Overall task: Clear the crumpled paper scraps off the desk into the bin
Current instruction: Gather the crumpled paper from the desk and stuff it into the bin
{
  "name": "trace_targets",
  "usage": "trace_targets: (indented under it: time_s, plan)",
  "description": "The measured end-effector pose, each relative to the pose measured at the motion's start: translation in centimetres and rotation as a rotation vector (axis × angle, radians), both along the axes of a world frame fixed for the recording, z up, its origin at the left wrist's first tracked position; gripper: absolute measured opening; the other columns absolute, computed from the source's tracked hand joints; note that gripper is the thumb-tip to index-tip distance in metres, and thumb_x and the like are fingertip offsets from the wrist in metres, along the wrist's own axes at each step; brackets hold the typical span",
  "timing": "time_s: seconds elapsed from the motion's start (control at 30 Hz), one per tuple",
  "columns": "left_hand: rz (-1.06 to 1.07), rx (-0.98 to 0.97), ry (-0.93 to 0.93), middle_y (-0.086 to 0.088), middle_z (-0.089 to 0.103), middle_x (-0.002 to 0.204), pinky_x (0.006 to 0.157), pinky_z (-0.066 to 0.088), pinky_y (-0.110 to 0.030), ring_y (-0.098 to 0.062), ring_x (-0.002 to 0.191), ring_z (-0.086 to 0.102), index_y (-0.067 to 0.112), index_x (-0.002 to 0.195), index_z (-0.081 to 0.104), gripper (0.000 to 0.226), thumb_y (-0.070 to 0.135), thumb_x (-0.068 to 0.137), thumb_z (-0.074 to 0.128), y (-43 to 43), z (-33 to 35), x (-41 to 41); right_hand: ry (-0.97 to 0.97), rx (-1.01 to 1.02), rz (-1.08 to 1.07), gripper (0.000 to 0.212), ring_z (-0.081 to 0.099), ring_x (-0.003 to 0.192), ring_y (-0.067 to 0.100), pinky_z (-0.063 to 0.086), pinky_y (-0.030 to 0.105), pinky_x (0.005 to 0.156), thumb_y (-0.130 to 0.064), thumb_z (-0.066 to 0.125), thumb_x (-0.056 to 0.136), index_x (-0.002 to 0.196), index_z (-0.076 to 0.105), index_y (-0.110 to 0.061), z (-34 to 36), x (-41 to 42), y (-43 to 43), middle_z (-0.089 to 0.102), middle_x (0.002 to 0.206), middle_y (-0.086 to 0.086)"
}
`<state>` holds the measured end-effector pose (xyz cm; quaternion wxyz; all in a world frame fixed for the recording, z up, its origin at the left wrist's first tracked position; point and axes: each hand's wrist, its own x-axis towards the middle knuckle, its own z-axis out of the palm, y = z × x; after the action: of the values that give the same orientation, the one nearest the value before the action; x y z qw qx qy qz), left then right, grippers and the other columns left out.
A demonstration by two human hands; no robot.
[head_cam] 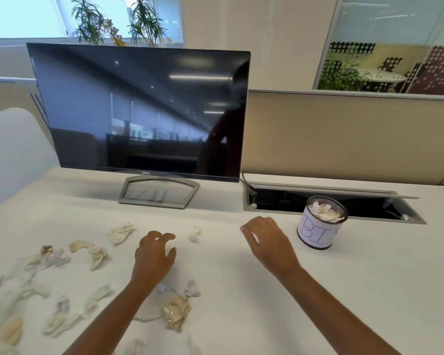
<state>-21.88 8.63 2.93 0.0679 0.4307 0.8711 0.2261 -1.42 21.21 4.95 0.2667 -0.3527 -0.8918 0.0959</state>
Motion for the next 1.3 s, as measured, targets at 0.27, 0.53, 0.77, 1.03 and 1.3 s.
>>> trace_targets:
  time_s: [0.27, 0.53, 0.77, 1.03, 1.3]
  plan:
    - [-0.028, -0.131, -0.119, -0.007, 0.031, 0.150, 0.112, 0.027, -0.035, -0.022, 0.141, 0.021, 0.029, 0.137, 0.041, 0.046, 0.031, 0.092, 0.053, -2.4, 0.2, -1.8, -0.335, -0.343, 0.182, 0.051, 0.015, 0.143, 0.025, 0.026, 0.039, 0.114, -0.022, 0.040, 0.098, 0.146, 0.024, -0.020, -2.7, -10.0, -2.0, 0.017, 0.157, 0.000]
    - [-0.203, -0.164, -0.345, -0.006, 0.043, 0.140, 0.110, 0.029, -0.029, -0.020, 0.129, 0.040, 0.023, 0.134, 0.046, 0.045, 0.030, 0.091, 0.057, -4.0, -0.3, -2.4, -0.542, -0.382, 0.231, 0.046, 0.004, 0.146, 0.024, 0.008, 0.044, 0.118, -0.033, 0.027, 0.101, 0.145, 0.025, -0.020, -3.9, -10.6, -3.6, 0.011, 0.158, 0.005]
    - [-0.283, -0.247, -0.191, -0.001, 0.030, 0.150, 0.111, 0.029, -0.030, -0.022, 0.136, 0.029, 0.035, 0.139, 0.037, 0.057, 0.024, 0.088, 0.060, -4.6, -1.1, -0.7, -0.438, -0.592, 0.218, 0.055, 0.019, 0.143, 0.023, 0.022, 0.034, 0.115, -0.046, 0.038, 0.095, 0.143, 0.030, -0.020, -2.6, -7.1, -8.7, 0.026, 0.151, 0.012]
    - [-0.271, -0.046, 0.027, 0.006, 0.051, 0.131, 0.096, 0.043, -0.023, -0.012, 0.118, 0.045, 0.025, 0.123, 0.058, 0.034, 0.011, 0.094, 0.044, -5.2, -2.5, 1.8, -0.410, -0.407, 0.190, 0.043, 0.038, 0.125, 0.022, 0.045, 0.034, 0.095, -0.016, 0.048, 0.092, 0.135, 0.041, -0.021, -3.5, -6.1, -14.0, 0.042, 0.135, 0.006]
    - [-0.155, 0.131, -0.046, 0.000, 0.065, 0.098, 0.078, 0.045, -0.026, -0.020, 0.096, 0.055, 0.012, 0.089, 0.067, 0.022, -0.002, 0.087, 0.050, -5.0, -2.9, 2.6, -0.306, -0.344, 0.096, 0.025, 0.051, 0.111, 0.016, 0.040, 0.022, 0.087, -0.015, 0.049, 0.091, 0.112, 0.063, -0.018, -4.3, -2.5, -11.0, 0.056, 0.119, 0.004]
